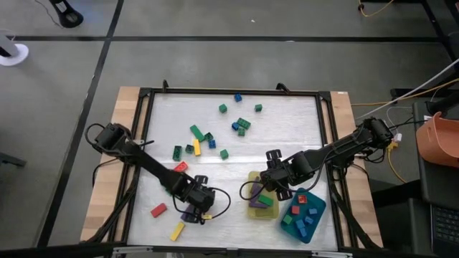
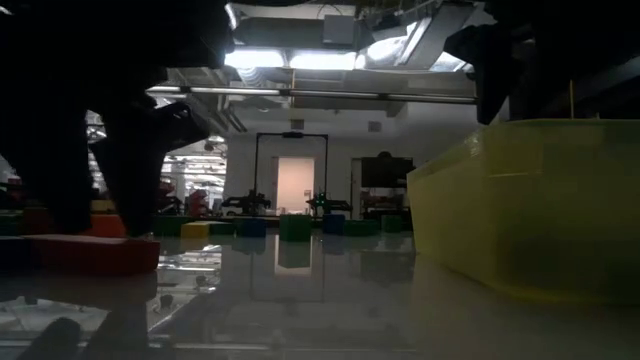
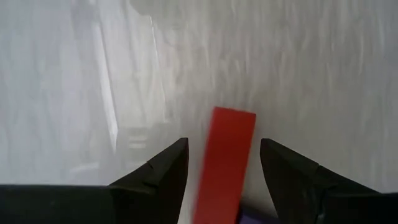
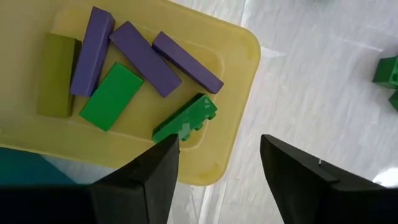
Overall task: Sort blocks by size
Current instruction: Put the long orange block into the yellow bin
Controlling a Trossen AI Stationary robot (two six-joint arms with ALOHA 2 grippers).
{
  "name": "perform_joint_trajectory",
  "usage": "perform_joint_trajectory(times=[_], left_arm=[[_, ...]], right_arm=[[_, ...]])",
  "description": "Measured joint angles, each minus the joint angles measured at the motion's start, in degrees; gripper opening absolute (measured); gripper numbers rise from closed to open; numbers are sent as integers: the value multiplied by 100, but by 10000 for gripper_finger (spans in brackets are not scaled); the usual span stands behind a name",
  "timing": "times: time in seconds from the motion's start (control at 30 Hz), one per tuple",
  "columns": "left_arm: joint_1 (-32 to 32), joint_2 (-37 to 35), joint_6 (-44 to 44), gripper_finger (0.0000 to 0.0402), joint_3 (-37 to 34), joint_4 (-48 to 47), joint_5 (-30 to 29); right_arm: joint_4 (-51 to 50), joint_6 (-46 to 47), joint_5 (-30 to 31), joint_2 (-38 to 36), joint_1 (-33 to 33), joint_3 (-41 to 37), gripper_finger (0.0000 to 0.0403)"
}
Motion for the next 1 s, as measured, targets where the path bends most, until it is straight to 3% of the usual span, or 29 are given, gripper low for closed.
perform_joint_trajectory(times=[0.43,0.53,0.67,1.0], left_arm=[[-94,339,223,181,11,15,-231],[-95,421,281,156,23,56,-306],[-69,383,372,91,1,183,-389],[550,313,729,83,66,1882,-540]], right_arm=[[-29,0,4,1,0,0,225],[-225,2,-5,0,0,0,225],[-566,2,12,1,0,0,225],[-587,-478,928,1,-80,0,225]])
